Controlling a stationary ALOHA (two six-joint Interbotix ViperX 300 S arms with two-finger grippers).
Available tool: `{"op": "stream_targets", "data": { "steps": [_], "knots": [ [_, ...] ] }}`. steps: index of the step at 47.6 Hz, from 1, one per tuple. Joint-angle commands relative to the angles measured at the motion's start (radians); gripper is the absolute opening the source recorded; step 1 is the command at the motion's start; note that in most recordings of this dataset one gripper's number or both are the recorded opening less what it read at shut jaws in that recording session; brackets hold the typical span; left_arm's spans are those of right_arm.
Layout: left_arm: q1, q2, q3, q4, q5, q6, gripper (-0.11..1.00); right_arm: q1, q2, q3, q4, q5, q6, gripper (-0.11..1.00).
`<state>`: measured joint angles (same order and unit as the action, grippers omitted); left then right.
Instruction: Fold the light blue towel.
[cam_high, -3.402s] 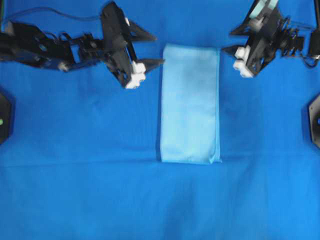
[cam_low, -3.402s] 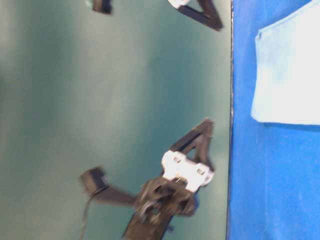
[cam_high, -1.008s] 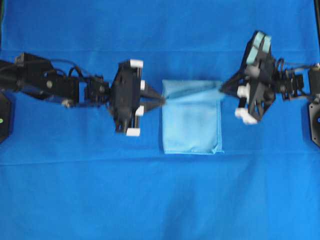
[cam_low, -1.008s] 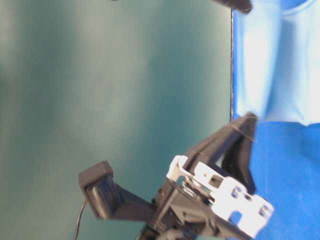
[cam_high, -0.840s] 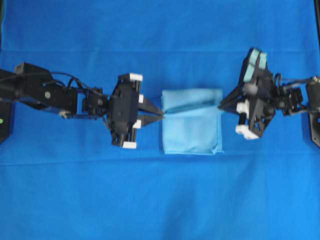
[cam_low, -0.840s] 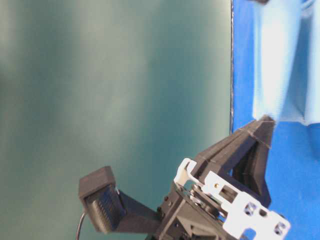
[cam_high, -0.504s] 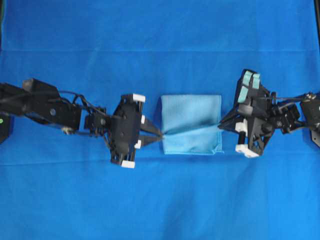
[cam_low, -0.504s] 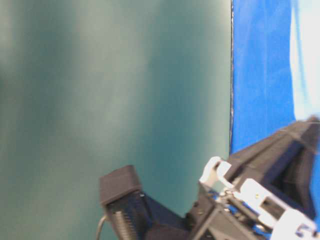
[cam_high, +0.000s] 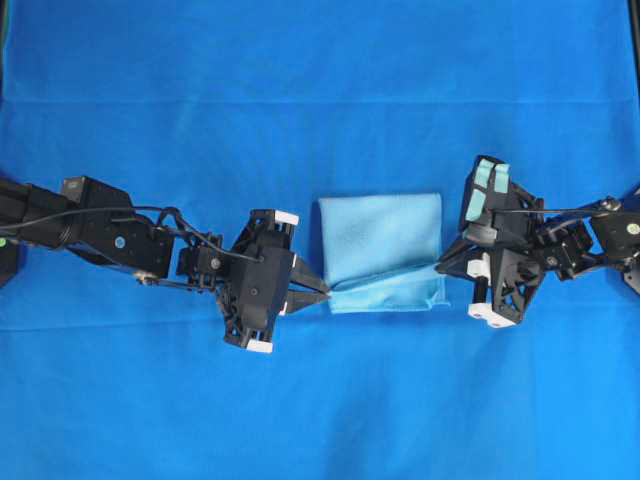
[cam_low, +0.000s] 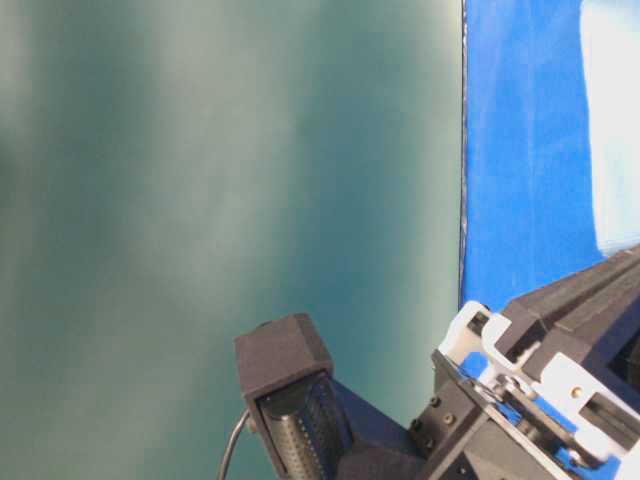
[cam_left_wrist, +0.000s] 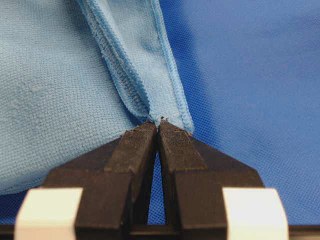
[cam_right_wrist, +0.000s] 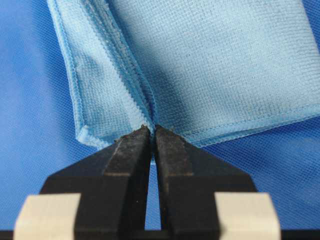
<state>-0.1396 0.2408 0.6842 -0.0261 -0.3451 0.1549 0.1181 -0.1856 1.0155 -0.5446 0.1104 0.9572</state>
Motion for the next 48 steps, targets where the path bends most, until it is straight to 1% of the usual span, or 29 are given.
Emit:
{"op": "stream_targets", "data": {
  "steps": [1,3,4,7,10,11,13,15,19,20,22,29,34,37,40,48],
  "knots": [
    [-0.002,-0.017,-0.009,0.0,-0.003,0.002,0.01,0.005,-0.008,-0.012,0.003,-0.005,0.002,0.04],
    [-0.002,-0.018,-0.008,0.0,-0.003,0.002,0.01,0.006,-0.008,-0.014,0.005,-0.005,0.002,0.06],
    [-0.002,-0.02,-0.008,0.0,-0.003,0.002,0.01,0.008,-0.008,-0.015,0.005,-0.003,0.002,0.09],
    [-0.003,-0.029,-0.006,0.0,-0.003,0.002,0.07,0.017,-0.008,-0.02,0.005,0.0,0.002,0.27],
    [-0.008,-0.044,-0.005,0.0,0.002,0.003,0.22,0.028,-0.011,-0.026,0.005,0.008,0.002,0.45],
    [-0.008,-0.051,-0.003,0.0,0.002,0.003,0.29,0.031,-0.014,-0.026,0.003,0.011,0.0,0.53],
    [-0.009,-0.064,0.0,0.0,0.005,0.003,0.42,0.038,-0.018,-0.031,0.005,0.018,0.0,0.62],
    [-0.009,-0.08,0.003,0.0,0.012,0.002,0.55,0.048,-0.032,-0.034,0.003,0.035,0.0,0.65],
    [-0.009,-0.129,0.012,0.0,0.038,0.0,0.78,0.066,-0.069,-0.038,0.005,0.075,0.0,0.59],
    [-0.011,-0.14,0.014,0.0,0.046,0.0,0.81,0.075,-0.086,-0.04,0.005,0.092,0.0,0.59],
    [-0.012,-0.17,0.018,0.0,0.064,0.0,0.82,0.087,-0.114,-0.041,0.005,0.112,0.0,0.59],
    [-0.018,-0.276,0.044,0.0,0.137,0.0,0.74,0.124,-0.225,-0.044,0.002,0.19,0.0,0.59],
    [-0.018,-0.38,0.083,0.0,0.176,0.0,0.71,0.127,-0.321,-0.035,-0.012,0.259,0.0,0.59],
    [-0.018,-0.44,0.114,0.002,0.179,-0.002,0.69,0.126,-0.368,-0.029,-0.037,0.293,0.0,0.59],
    [-0.018,-0.502,0.149,0.0,0.178,0.0,0.68,0.121,-0.426,-0.017,-0.072,0.319,0.0,0.59],
    [-0.015,-0.675,0.25,0.002,0.153,-0.002,0.68,0.095,-0.569,0.011,-0.16,0.33,0.0,0.59]
  ]
}}
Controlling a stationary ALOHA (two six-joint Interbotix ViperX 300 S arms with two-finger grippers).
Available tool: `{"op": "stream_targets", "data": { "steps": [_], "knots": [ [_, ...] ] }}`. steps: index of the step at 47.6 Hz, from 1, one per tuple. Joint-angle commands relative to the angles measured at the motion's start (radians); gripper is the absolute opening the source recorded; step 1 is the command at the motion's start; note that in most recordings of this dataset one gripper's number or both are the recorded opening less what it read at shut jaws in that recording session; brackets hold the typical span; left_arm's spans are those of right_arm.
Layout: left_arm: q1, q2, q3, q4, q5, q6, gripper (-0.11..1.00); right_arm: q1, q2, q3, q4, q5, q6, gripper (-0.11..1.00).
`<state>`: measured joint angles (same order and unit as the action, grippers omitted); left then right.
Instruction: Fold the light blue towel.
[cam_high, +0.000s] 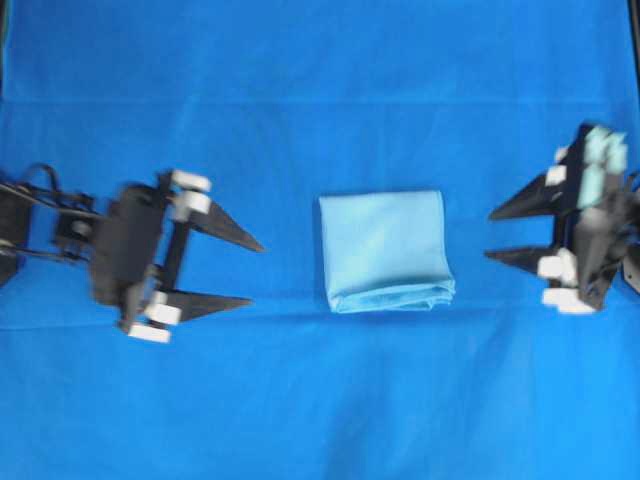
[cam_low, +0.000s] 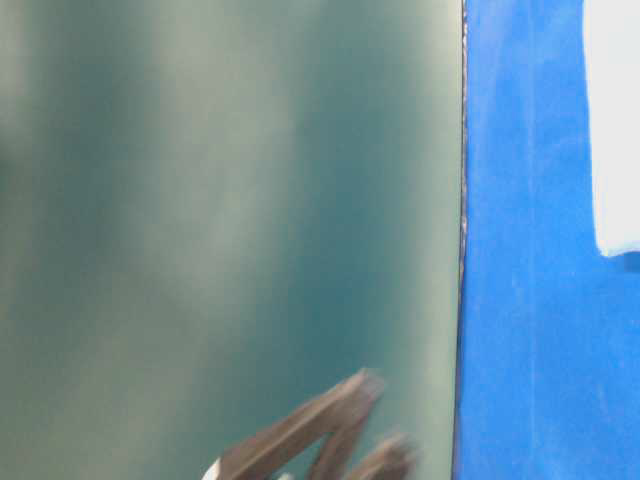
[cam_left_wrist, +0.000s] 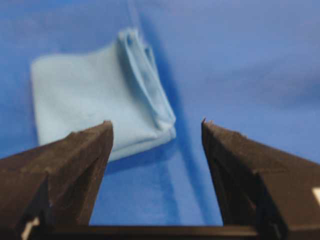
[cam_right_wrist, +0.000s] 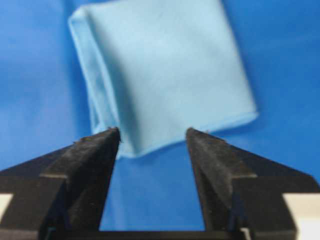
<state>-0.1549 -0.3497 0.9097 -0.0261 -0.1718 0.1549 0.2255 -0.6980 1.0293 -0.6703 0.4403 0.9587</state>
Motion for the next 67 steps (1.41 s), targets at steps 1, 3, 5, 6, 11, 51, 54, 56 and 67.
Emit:
{"op": "stream_targets", "data": {
  "steps": [1,3,5,6,11,51,54,56,67],
  "knots": [
    [0.0,-0.106,0.037,0.0,-0.025,-0.002,0.68,-0.015,-0.074,-0.002,-0.044,0.003,-0.002,0.59],
    [0.0,-0.163,0.069,0.0,-0.032,-0.002,0.68,-0.021,-0.104,0.006,-0.067,0.003,-0.002,0.59],
    [0.0,-0.207,0.094,0.0,-0.032,0.0,0.68,-0.026,-0.132,0.015,-0.086,0.003,-0.002,0.59],
    [0.002,-0.229,0.109,0.0,-0.031,-0.002,0.68,-0.028,-0.146,0.018,-0.094,0.0,-0.002,0.59],
    [0.002,-0.356,0.173,0.0,-0.014,-0.002,0.68,-0.029,-0.218,0.055,-0.123,-0.002,-0.002,0.59],
    [0.003,-0.813,0.459,-0.002,0.074,-0.017,0.64,-0.054,-0.399,0.275,-0.133,-0.123,0.0,0.59],
    [0.002,-0.813,0.459,-0.002,0.074,-0.017,0.64,-0.054,-0.399,0.275,-0.135,-0.123,0.0,0.59],
    [0.003,-0.813,0.459,-0.002,0.074,-0.017,0.64,-0.054,-0.399,0.275,-0.135,-0.123,0.0,0.59],
    [0.002,-0.813,0.459,0.0,0.074,-0.02,0.64,-0.054,-0.399,0.275,-0.135,-0.123,0.0,0.59]
  ]
}}
